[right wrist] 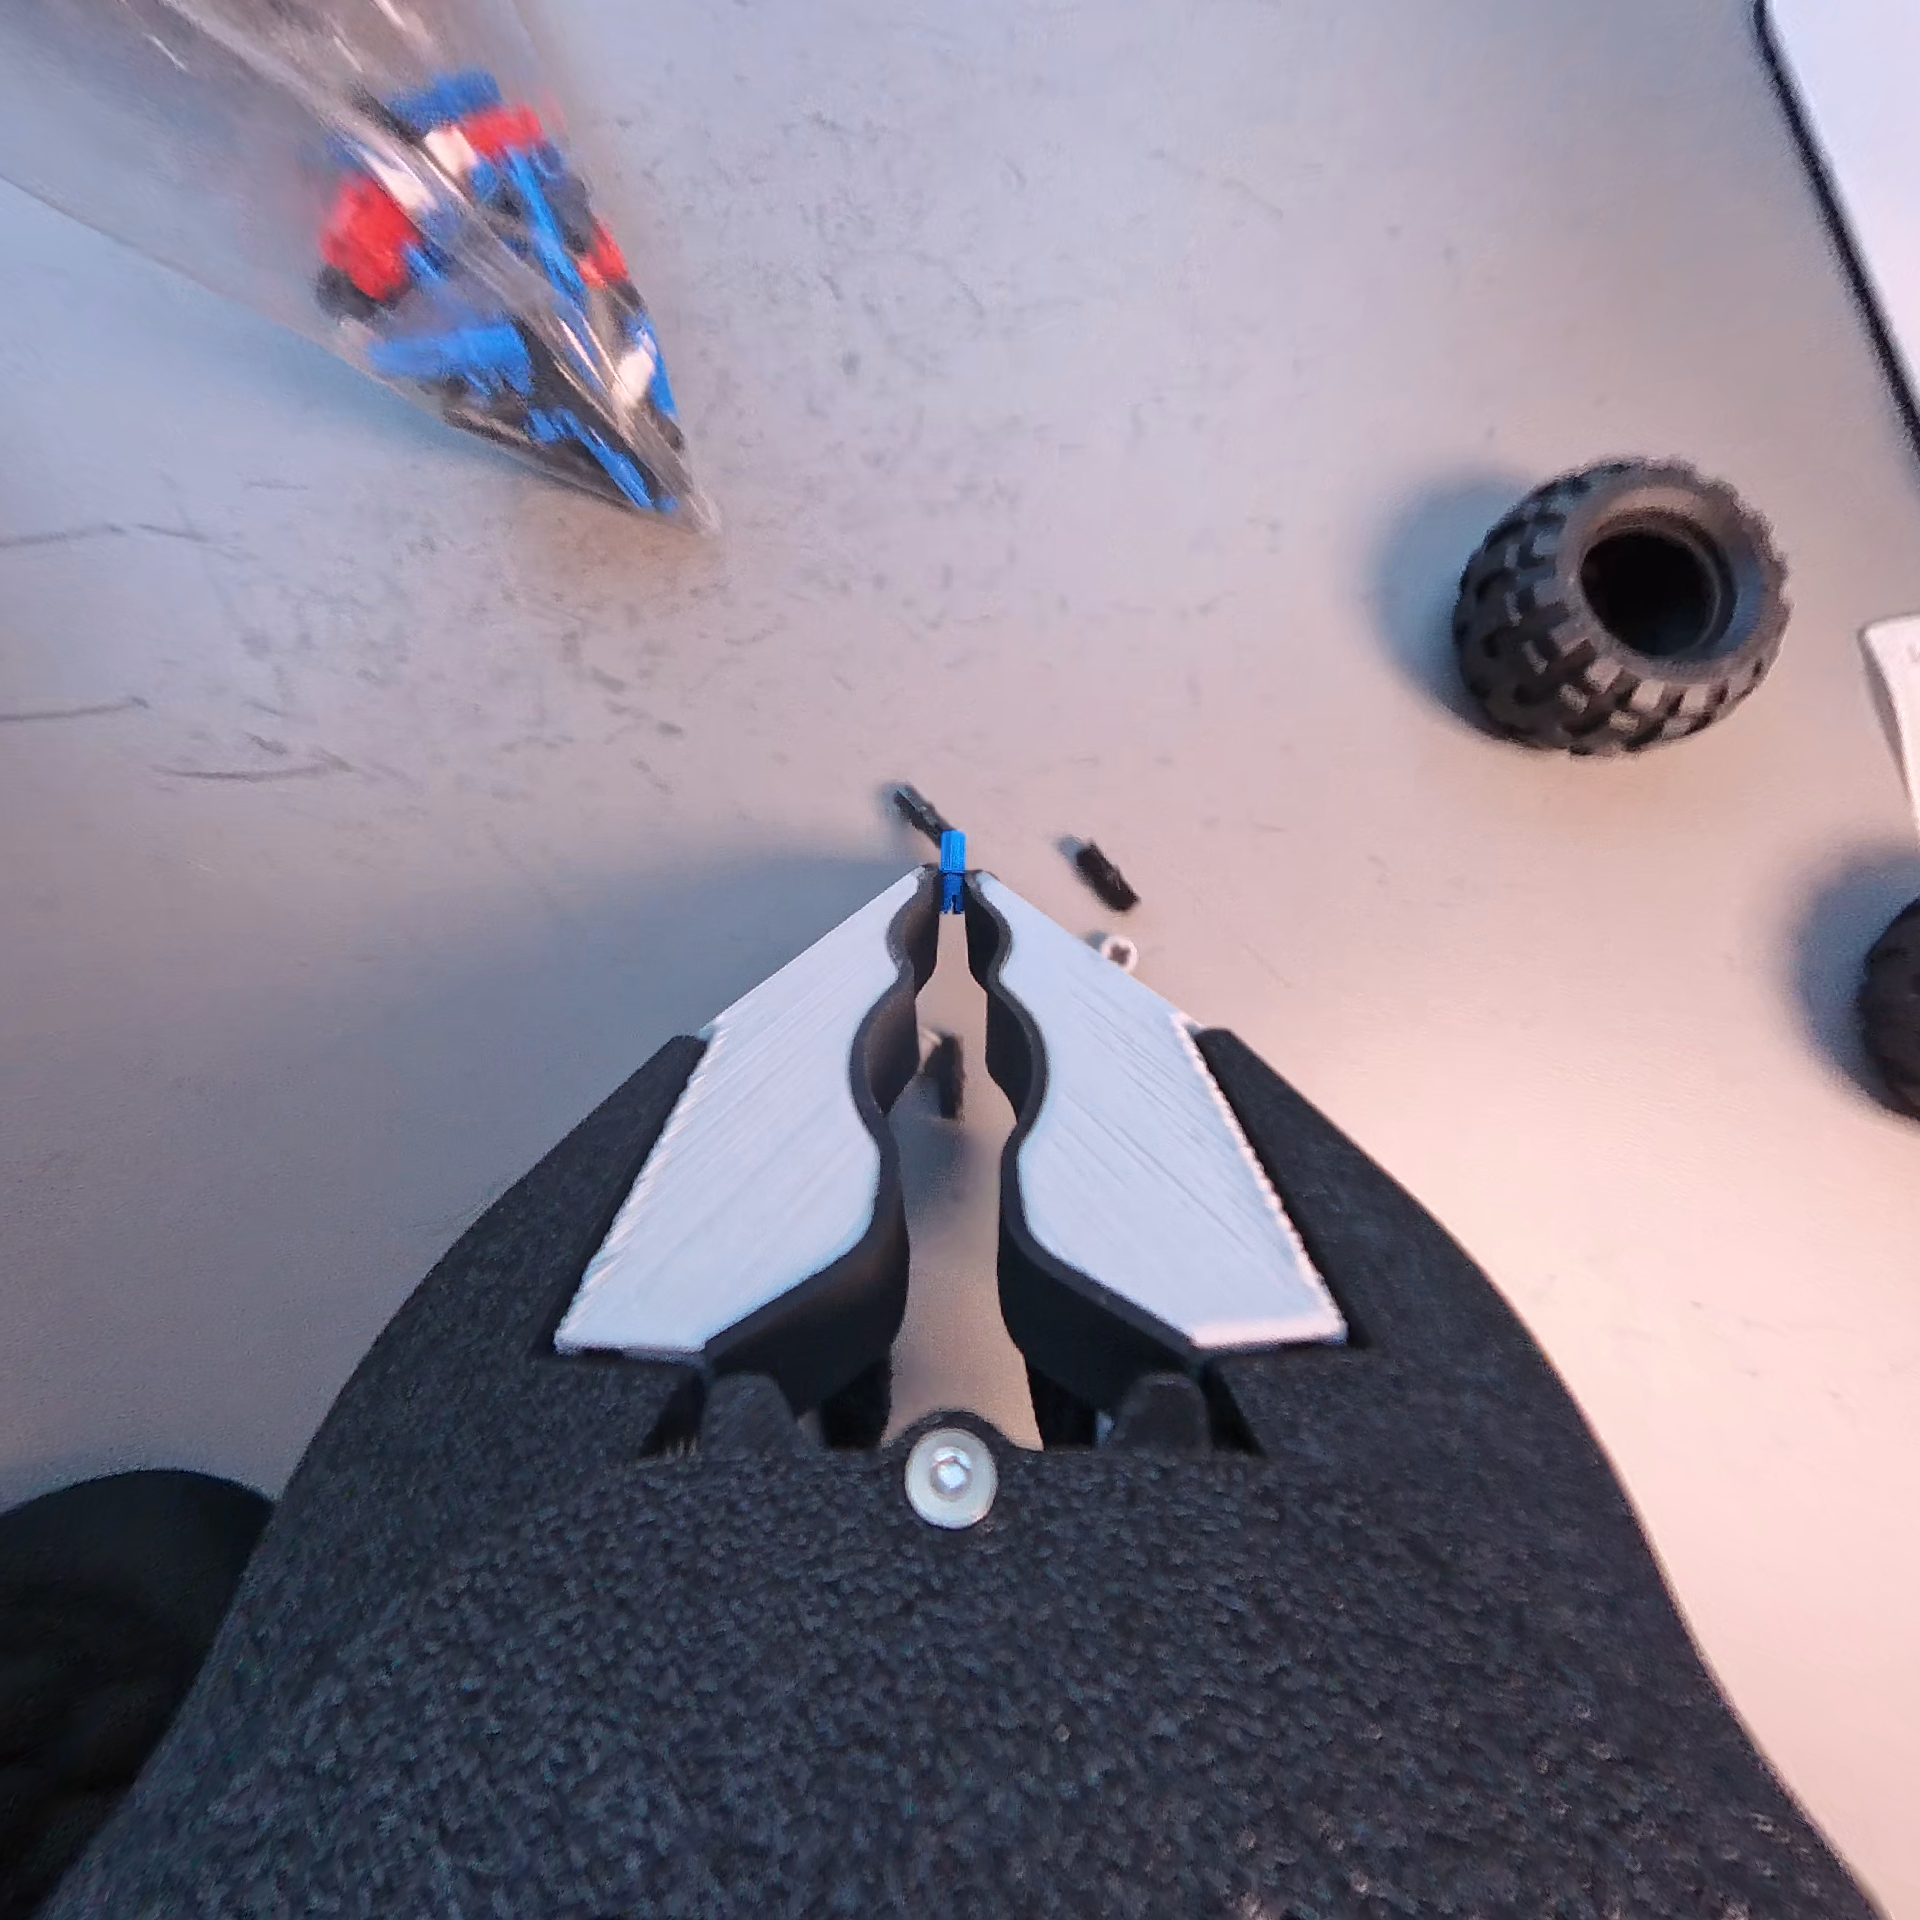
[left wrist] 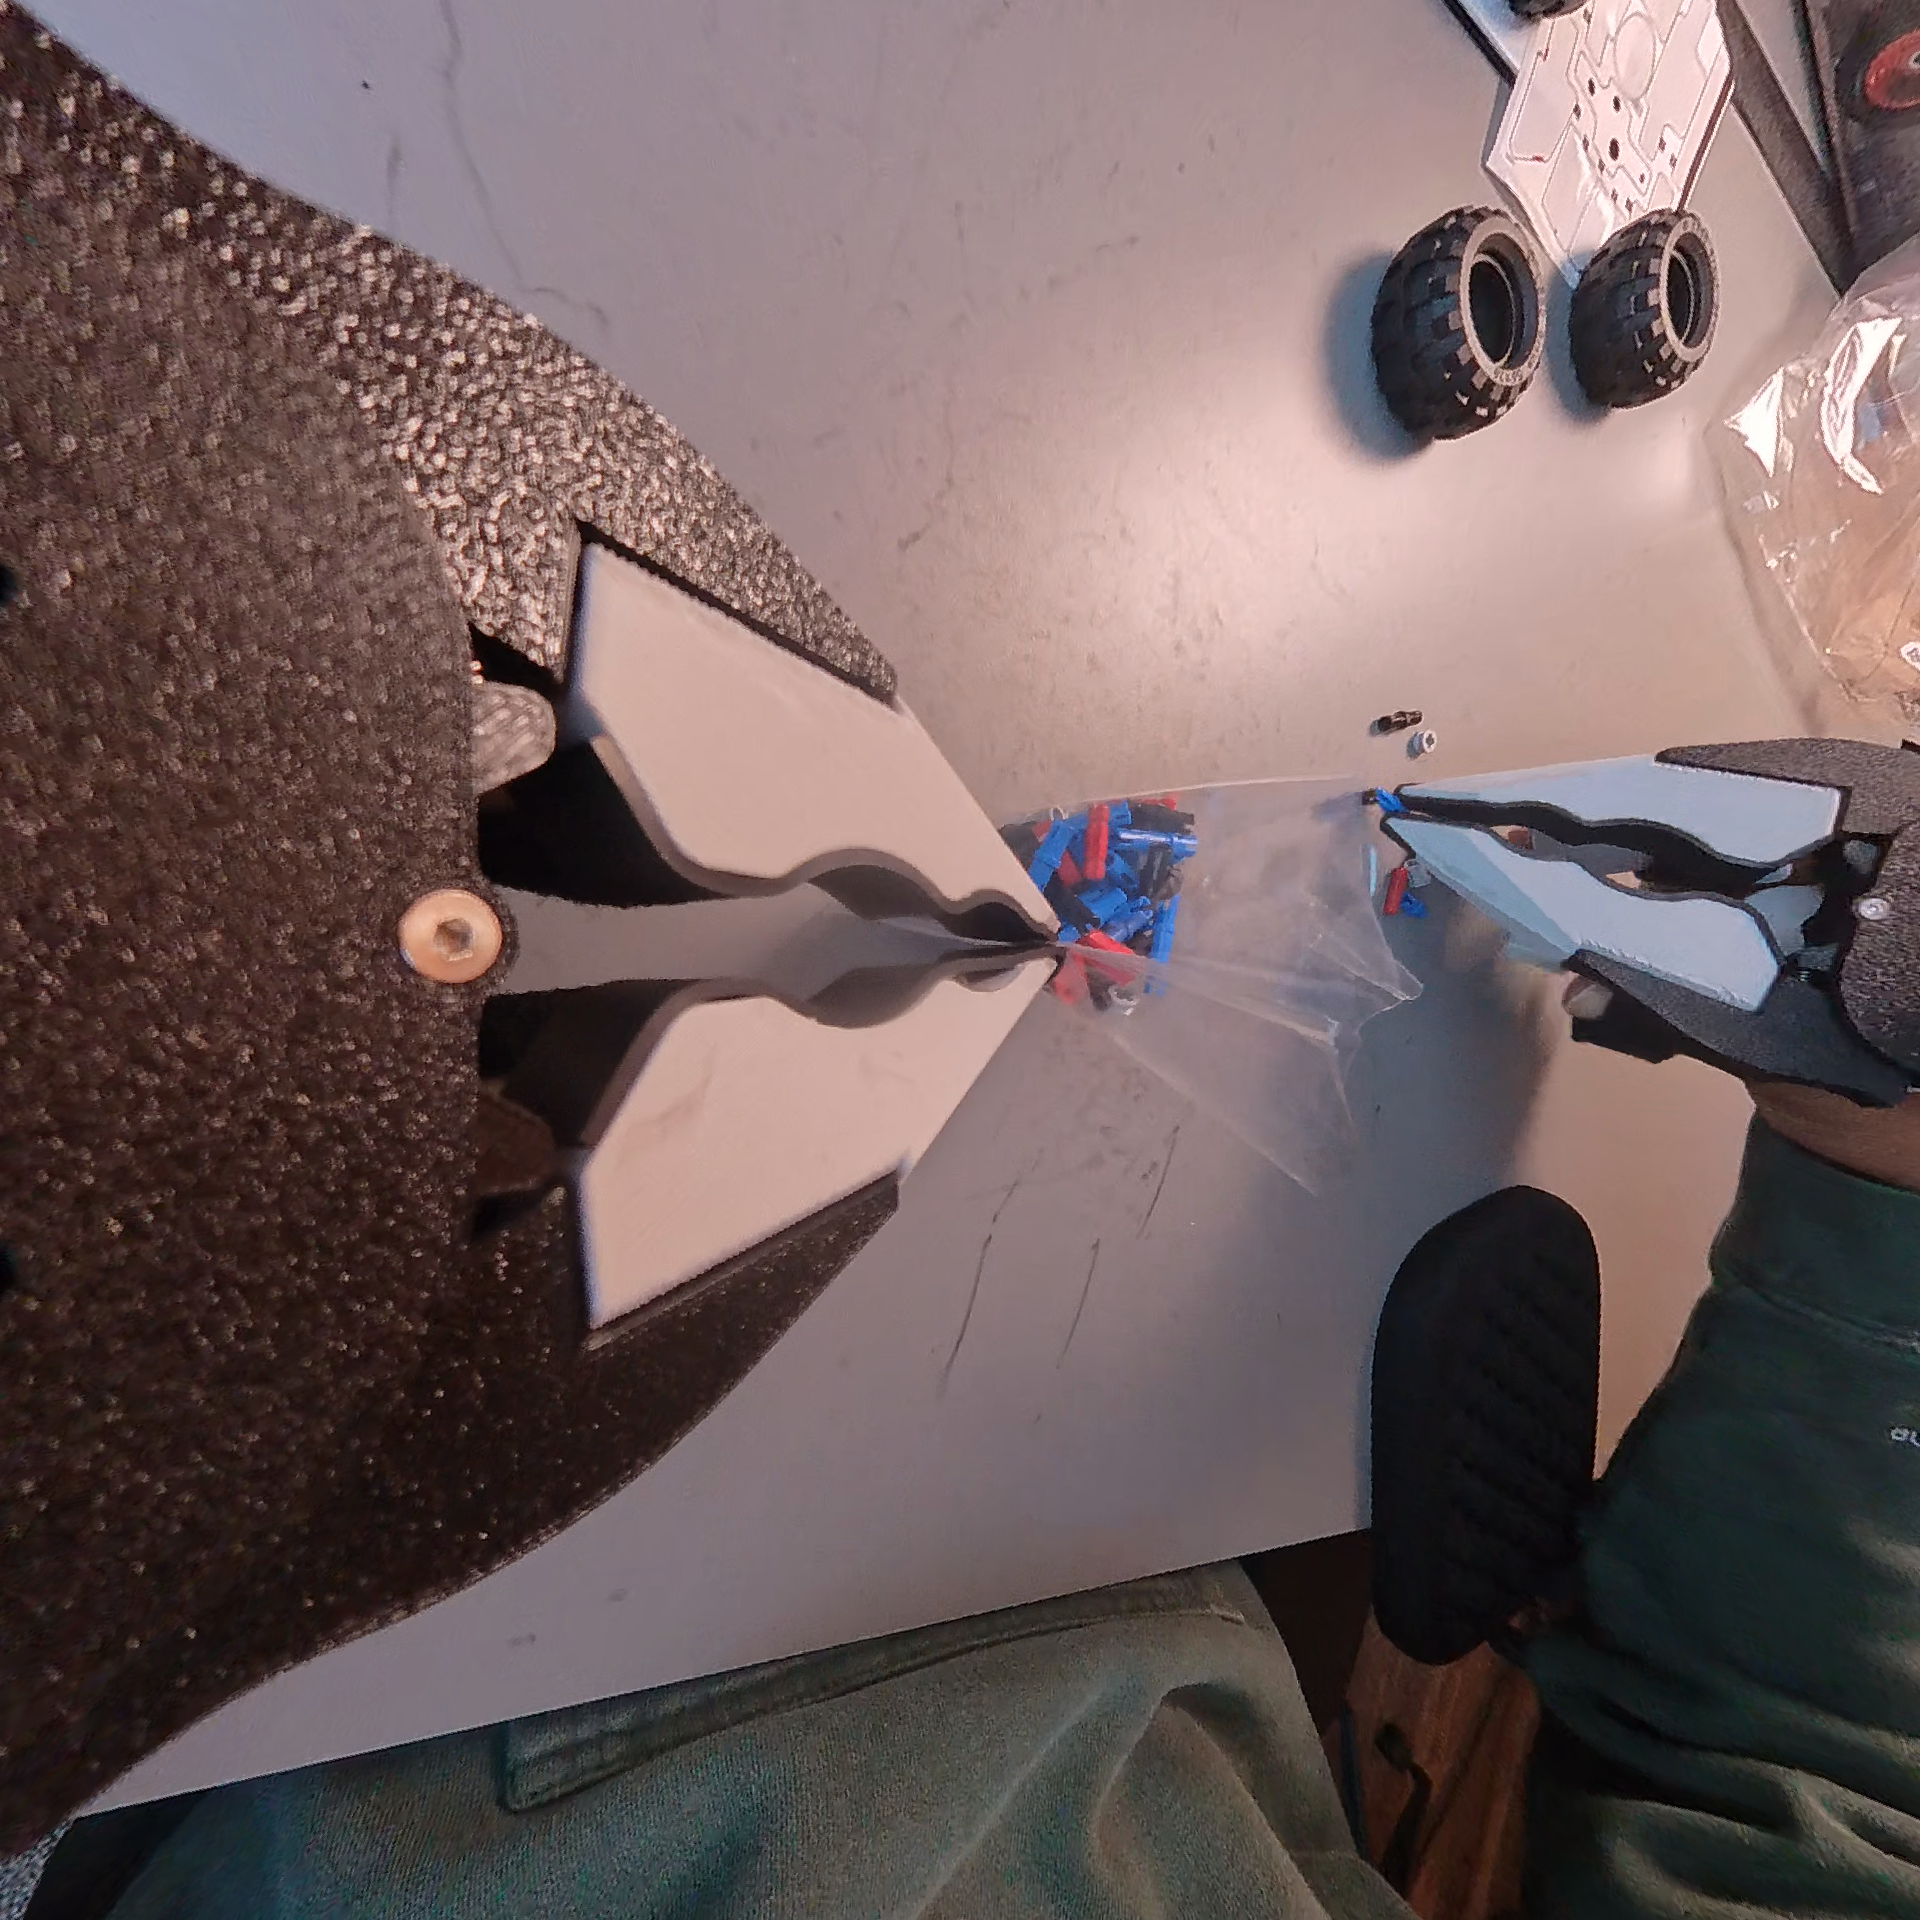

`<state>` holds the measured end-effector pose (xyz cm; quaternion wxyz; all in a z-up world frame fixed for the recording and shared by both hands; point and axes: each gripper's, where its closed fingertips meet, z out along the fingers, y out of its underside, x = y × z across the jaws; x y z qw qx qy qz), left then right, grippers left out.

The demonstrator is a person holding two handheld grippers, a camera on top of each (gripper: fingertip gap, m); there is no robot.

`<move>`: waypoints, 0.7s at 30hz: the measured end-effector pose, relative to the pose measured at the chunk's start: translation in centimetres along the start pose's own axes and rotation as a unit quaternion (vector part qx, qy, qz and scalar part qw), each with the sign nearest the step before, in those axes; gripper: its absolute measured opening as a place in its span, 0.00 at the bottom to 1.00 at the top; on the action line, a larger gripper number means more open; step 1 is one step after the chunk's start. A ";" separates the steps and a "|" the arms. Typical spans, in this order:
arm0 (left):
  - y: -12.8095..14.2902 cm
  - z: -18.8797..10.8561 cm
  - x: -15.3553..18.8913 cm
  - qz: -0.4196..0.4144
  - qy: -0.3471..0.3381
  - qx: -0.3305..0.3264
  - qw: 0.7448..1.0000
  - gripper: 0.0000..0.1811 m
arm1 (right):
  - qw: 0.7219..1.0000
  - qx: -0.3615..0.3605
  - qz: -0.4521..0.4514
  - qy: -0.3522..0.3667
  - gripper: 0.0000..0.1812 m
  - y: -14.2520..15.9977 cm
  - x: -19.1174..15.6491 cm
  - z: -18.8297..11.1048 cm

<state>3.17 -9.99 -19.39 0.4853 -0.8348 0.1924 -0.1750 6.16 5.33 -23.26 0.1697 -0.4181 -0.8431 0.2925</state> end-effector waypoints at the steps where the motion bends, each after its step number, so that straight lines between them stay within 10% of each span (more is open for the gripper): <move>1: 0.0 0.0 0.0 0.000 0.000 0.000 1.000 0.00 | 1.000 0.024 -0.004 -0.007 0.02 -1.4 -0.5 -0.5; 10: 0.0 0.0 0.0 0.004 -0.002 -0.002 1.000 0.00 | 0.975 0.158 -0.133 -0.083 0.05 -14.0 -8.7 -1.7; 21: 0.0 0.0 0.2 0.006 0.002 -0.004 1.000 0.00 | 0.997 0.060 -0.019 -0.038 0.08 -4.0 -2.1 -0.4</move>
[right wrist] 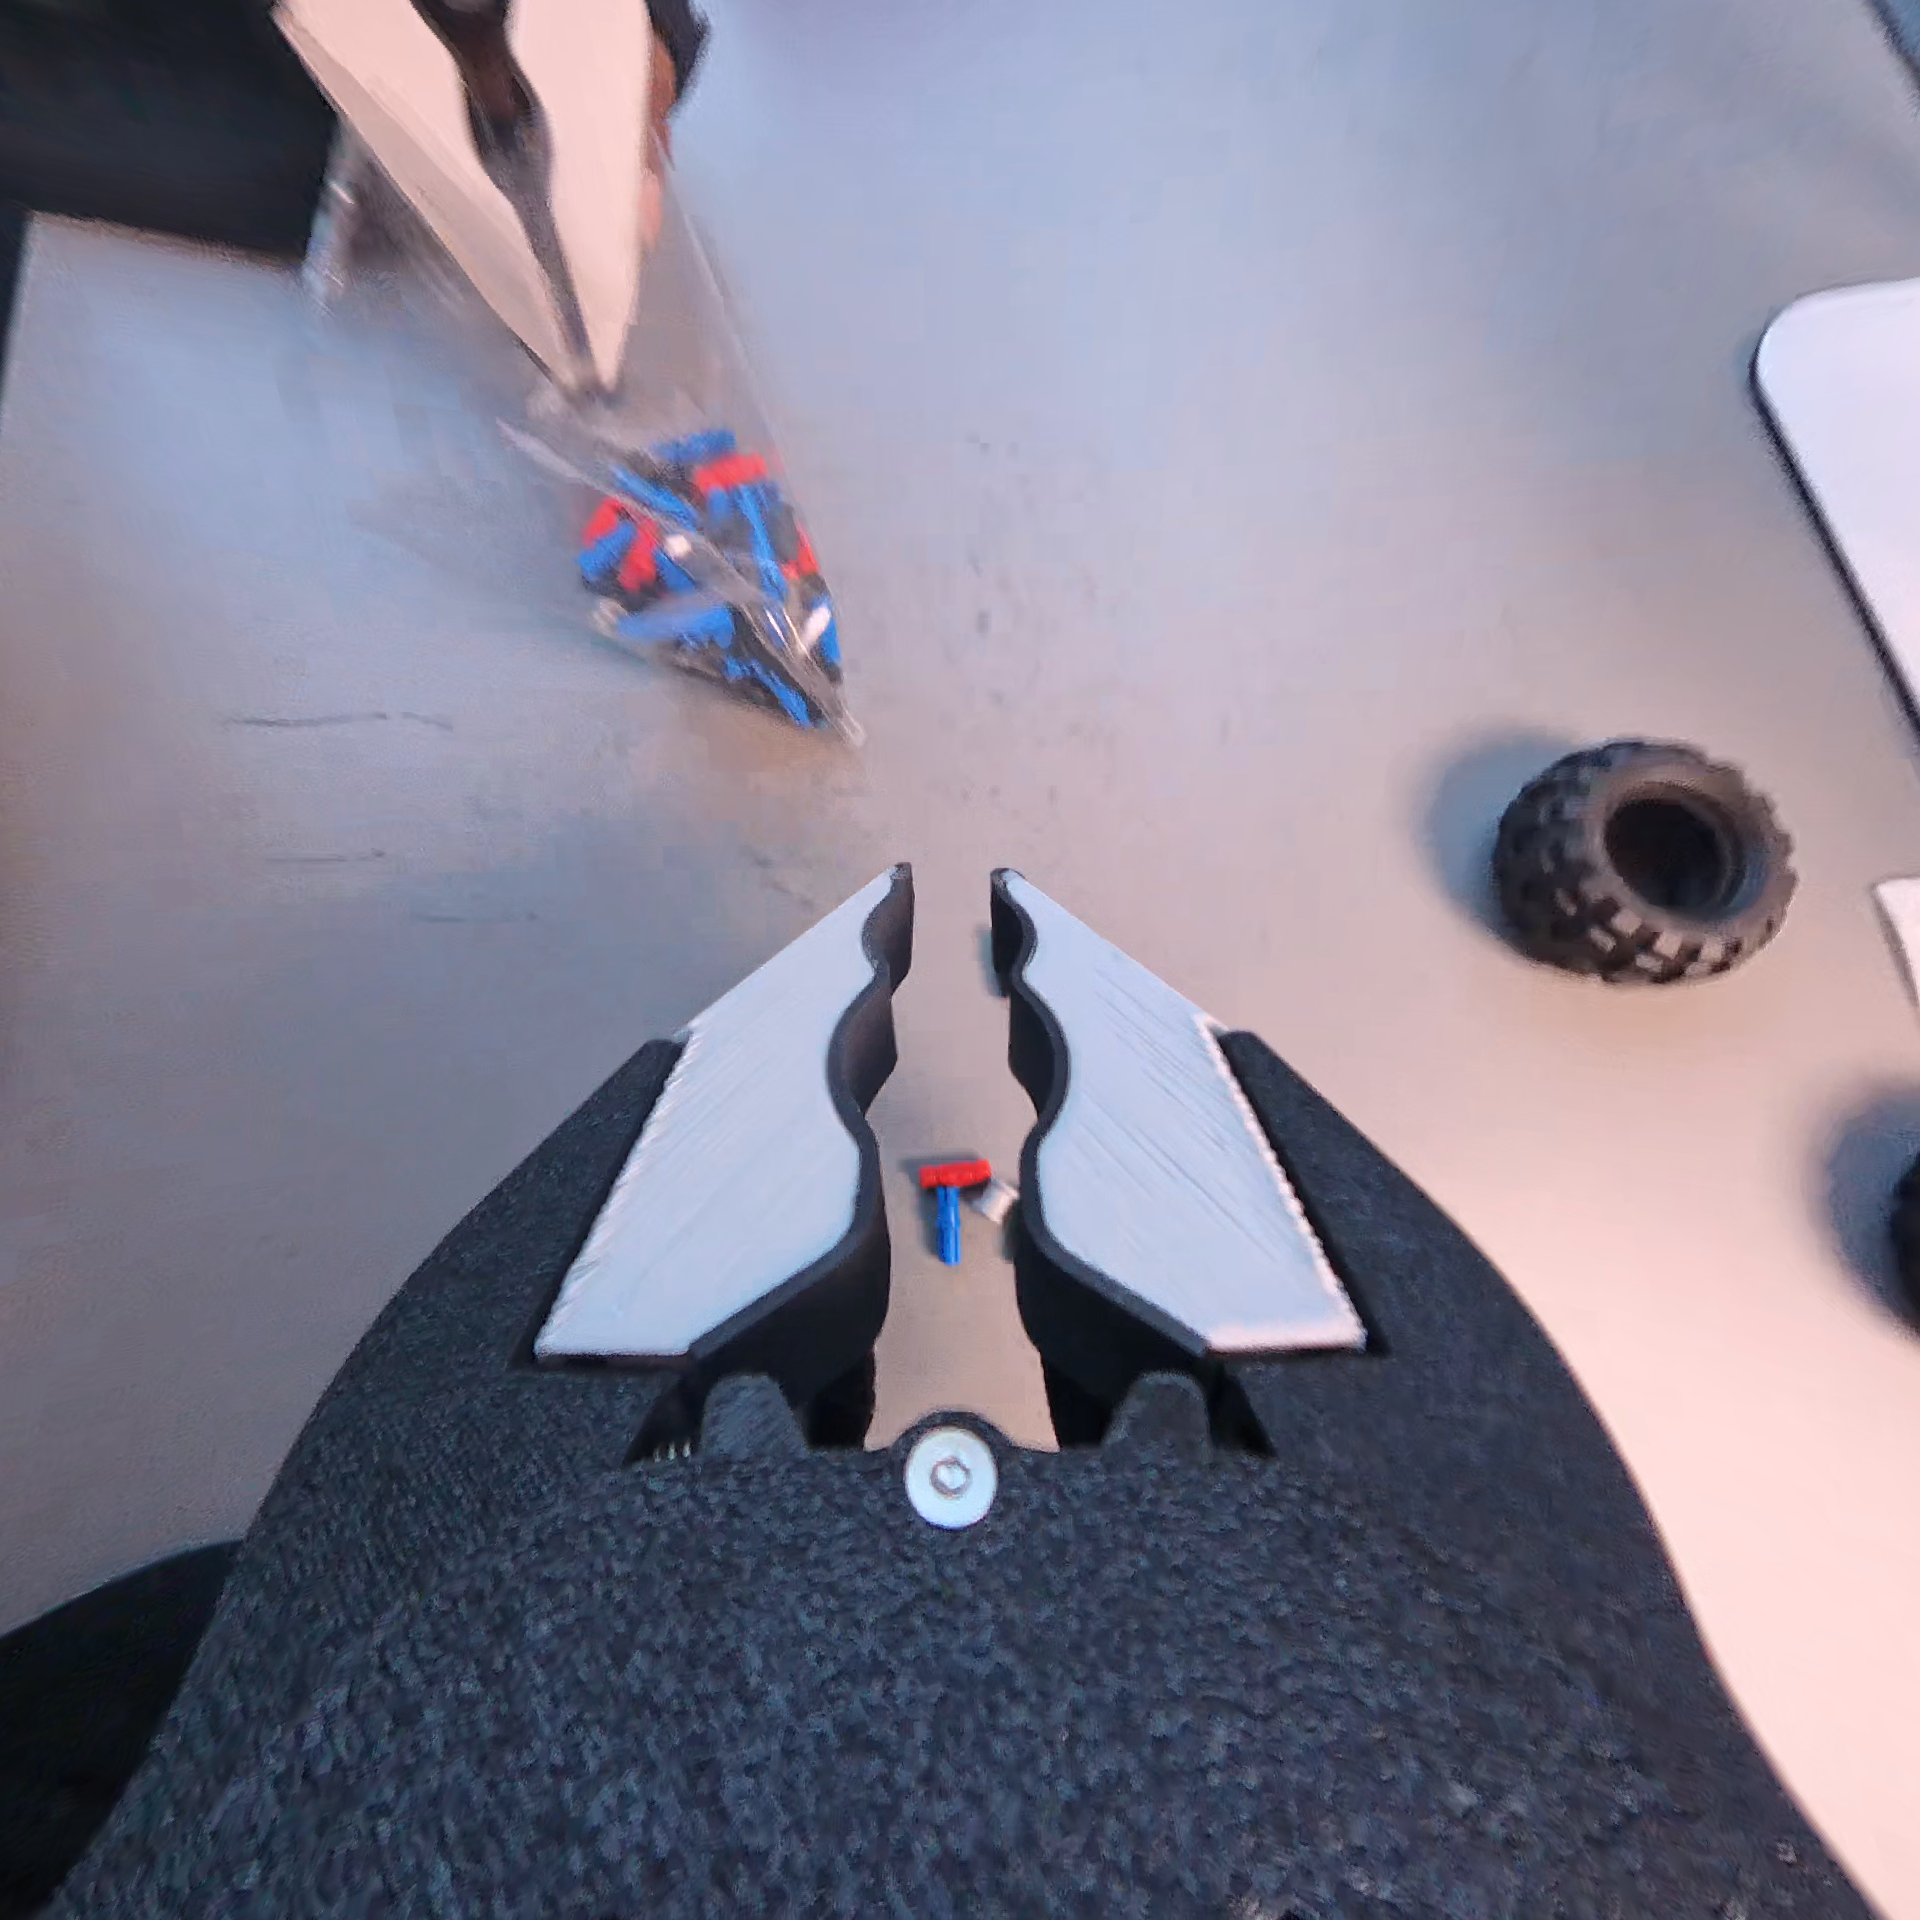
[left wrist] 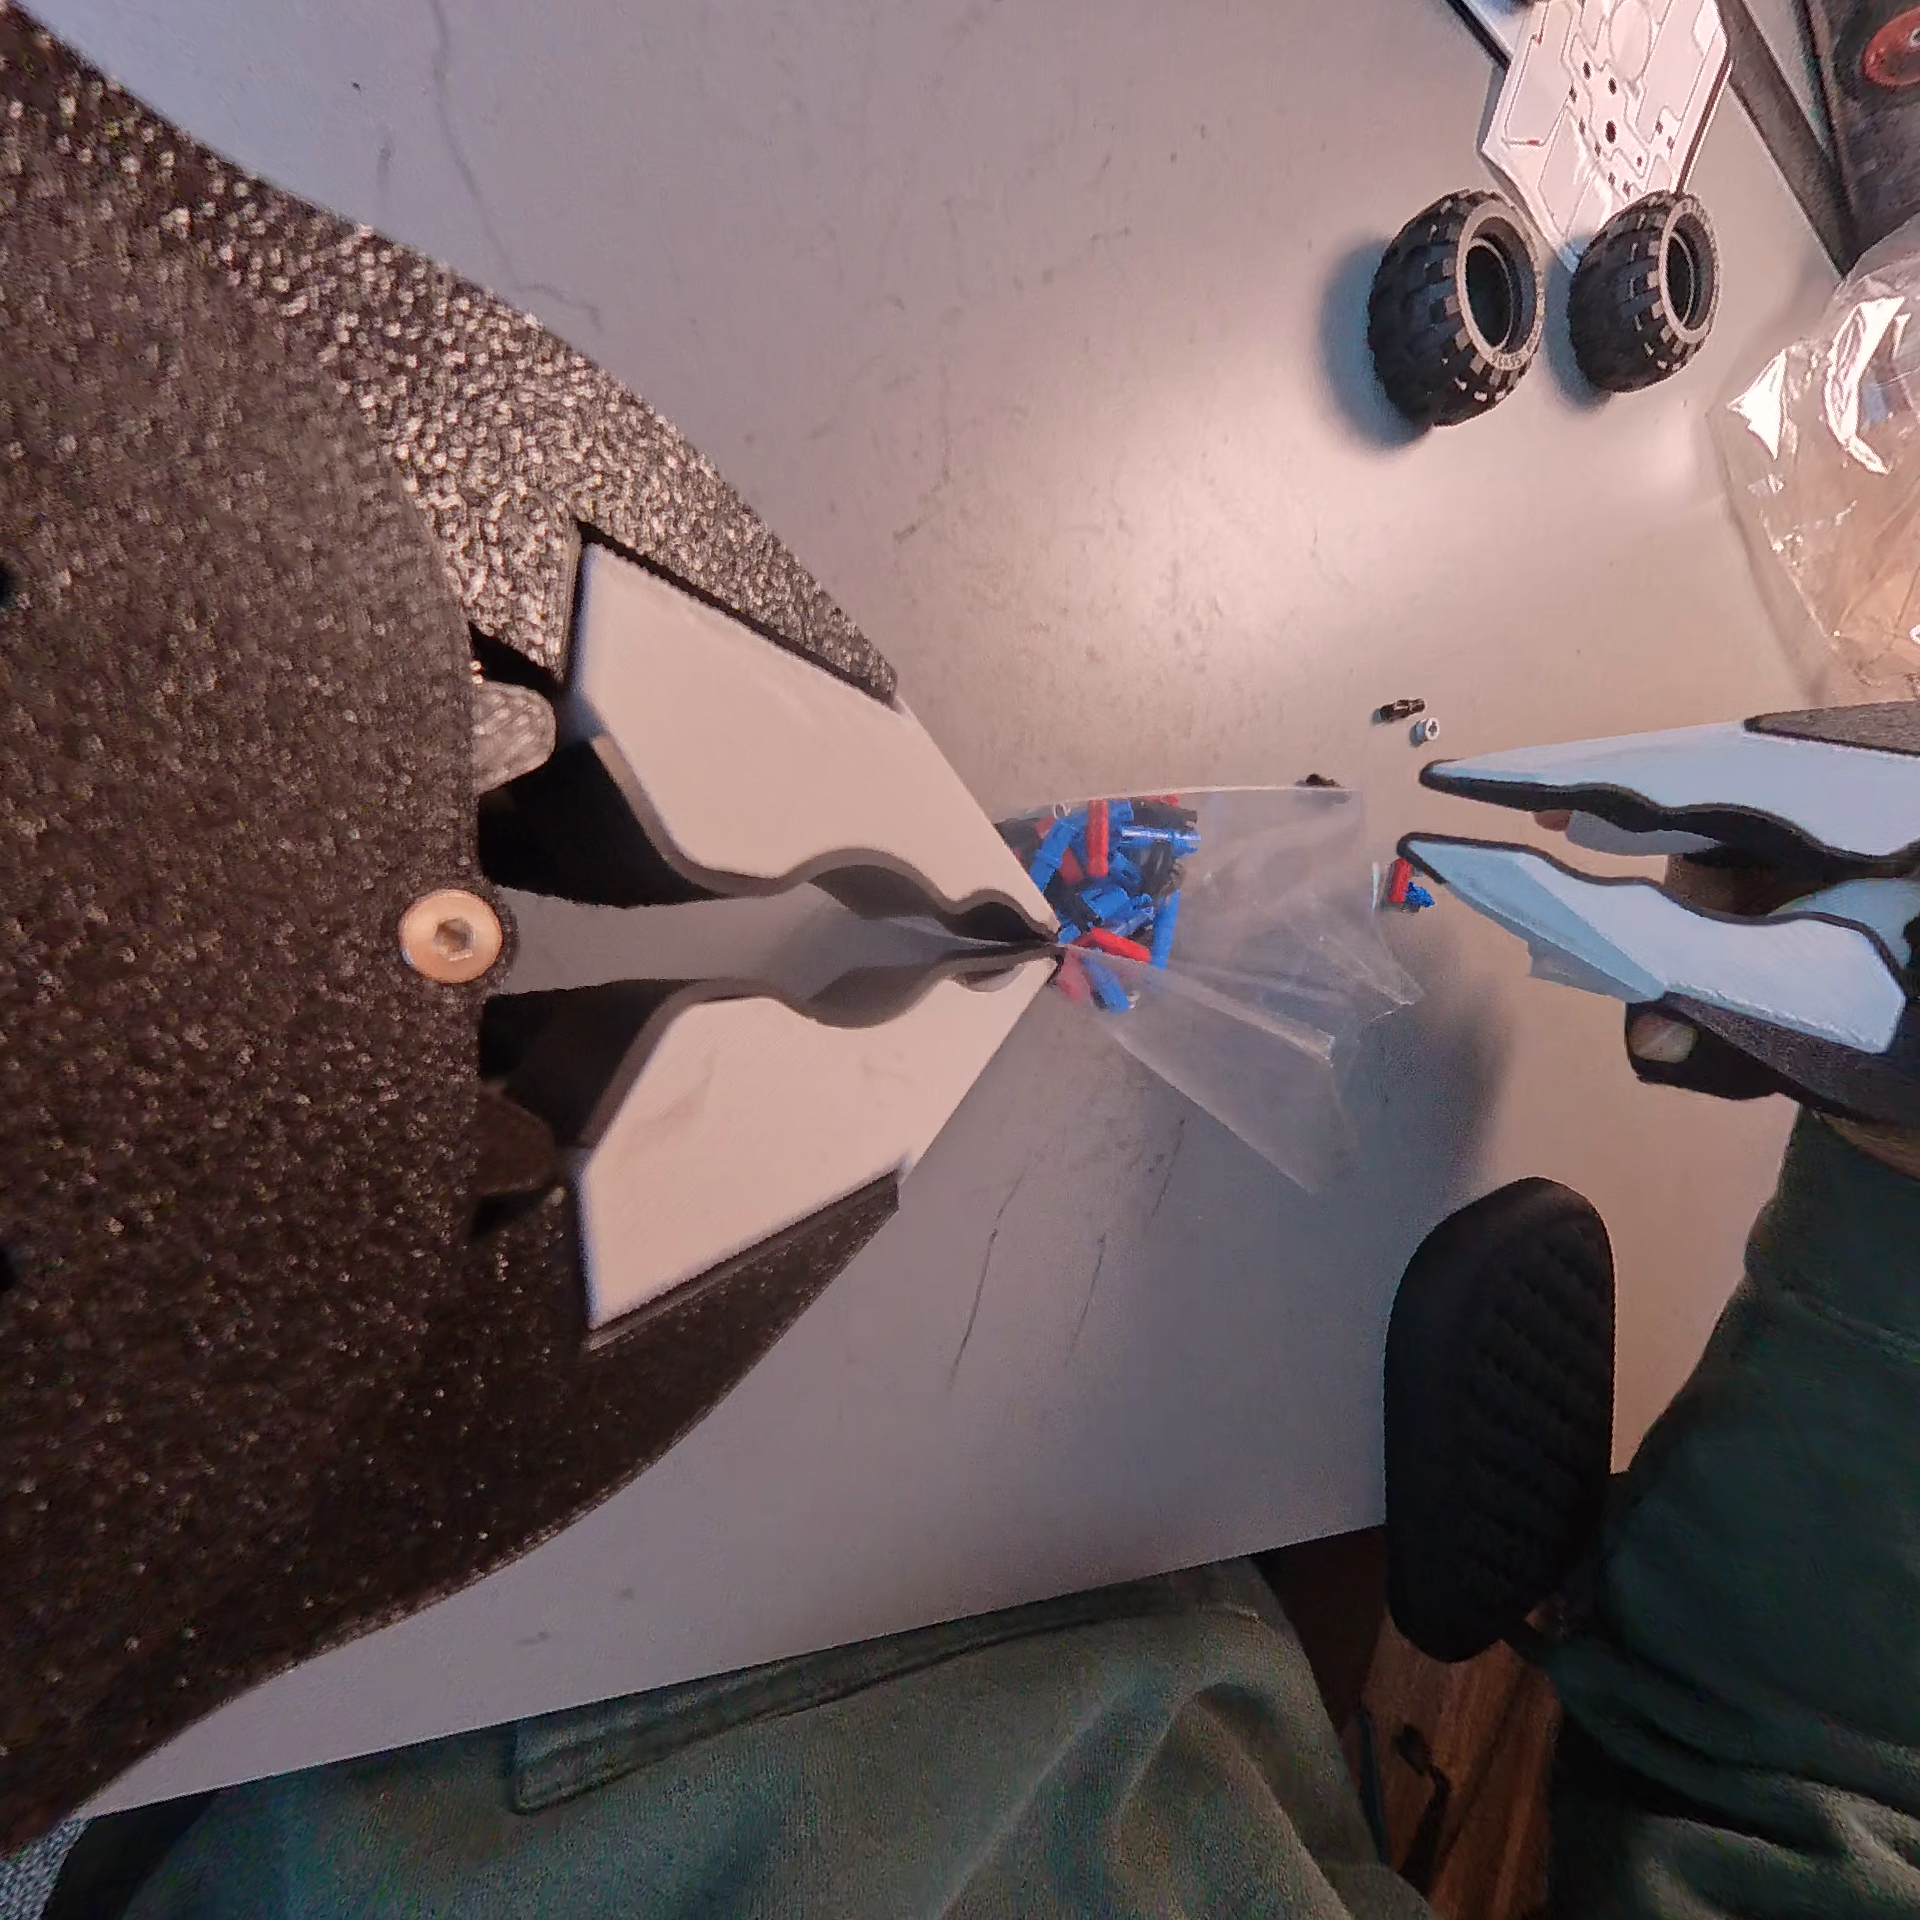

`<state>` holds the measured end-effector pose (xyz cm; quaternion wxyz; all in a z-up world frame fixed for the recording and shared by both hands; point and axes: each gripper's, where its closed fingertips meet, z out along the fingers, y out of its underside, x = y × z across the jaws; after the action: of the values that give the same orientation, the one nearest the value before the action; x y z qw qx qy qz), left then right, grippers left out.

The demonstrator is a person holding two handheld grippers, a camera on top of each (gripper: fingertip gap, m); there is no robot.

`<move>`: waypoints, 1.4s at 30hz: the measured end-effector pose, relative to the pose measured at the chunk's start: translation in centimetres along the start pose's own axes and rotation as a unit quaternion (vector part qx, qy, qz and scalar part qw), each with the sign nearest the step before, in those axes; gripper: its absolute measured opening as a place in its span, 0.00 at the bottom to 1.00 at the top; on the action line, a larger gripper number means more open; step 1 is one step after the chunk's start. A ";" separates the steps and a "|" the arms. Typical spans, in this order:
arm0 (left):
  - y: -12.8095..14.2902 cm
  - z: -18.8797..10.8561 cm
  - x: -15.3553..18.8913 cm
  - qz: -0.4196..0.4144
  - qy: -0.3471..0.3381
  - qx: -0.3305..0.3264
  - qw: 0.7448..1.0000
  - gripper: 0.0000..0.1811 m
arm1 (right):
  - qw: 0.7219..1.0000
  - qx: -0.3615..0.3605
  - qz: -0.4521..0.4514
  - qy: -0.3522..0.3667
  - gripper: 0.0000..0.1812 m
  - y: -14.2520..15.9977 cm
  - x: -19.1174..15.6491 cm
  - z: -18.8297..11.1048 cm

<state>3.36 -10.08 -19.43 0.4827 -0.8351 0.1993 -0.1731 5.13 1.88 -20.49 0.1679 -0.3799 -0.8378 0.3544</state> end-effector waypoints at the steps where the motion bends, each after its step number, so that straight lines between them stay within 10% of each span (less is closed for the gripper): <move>1: 0.0 0.0 0.0 -0.001 0.000 0.000 1.000 0.00 | 1.000 -0.009 0.004 0.004 0.08 0.8 0.3 0.3; 7: 0.0 0.0 -0.1 -0.007 -0.001 0.003 1.000 0.00 | 0.998 -0.065 -0.019 0.017 0.00 2.4 0.9 1.9; 15: 0.0 0.0 -0.1 -0.005 -0.001 0.003 1.000 0.00 | 0.992 0.064 -0.108 -0.004 0.00 -8.7 -3.3 -0.9; 24: 0.0 -0.1 -0.1 -0.002 -0.003 0.001 1.000 0.00 | 0.997 -0.062 -0.034 -0.004 0.13 -0.3 0.8 4.6; 42: 0.0 -0.1 -0.2 -0.004 -0.004 0.002 1.000 0.00 | 0.999 -0.032 -0.028 -0.018 0.08 -1.5 0.1 5.0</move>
<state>3.11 -10.08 -19.40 0.4848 -0.8354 0.1937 -0.1720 1.57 -1.08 -22.85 0.1501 -0.3547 -0.8619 0.3297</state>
